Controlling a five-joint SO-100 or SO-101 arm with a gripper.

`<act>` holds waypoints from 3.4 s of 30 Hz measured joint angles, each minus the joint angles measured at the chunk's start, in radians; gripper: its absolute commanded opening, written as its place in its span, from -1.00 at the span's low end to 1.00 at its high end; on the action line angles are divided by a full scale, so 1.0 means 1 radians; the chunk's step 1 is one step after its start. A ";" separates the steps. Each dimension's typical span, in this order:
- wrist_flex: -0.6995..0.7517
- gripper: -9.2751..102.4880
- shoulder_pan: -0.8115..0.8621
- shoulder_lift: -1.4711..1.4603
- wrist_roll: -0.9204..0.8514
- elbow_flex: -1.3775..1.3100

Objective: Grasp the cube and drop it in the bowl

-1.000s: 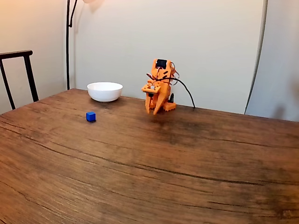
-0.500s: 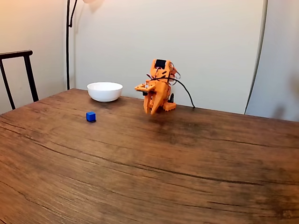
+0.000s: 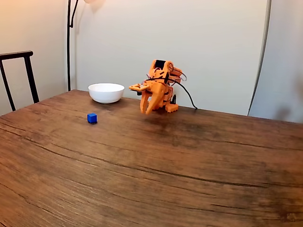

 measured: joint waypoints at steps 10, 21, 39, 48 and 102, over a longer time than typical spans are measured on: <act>0.002 -0.70 0.195 0.000 0.080 0.000; 0.005 -0.70 0.388 -0.002 0.236 0.002; 0.021 -0.70 0.457 -0.012 0.278 -0.137; -0.008 -0.70 0.565 -0.044 0.278 -0.327; -0.227 -0.09 0.350 -1.756 0.442 -1.480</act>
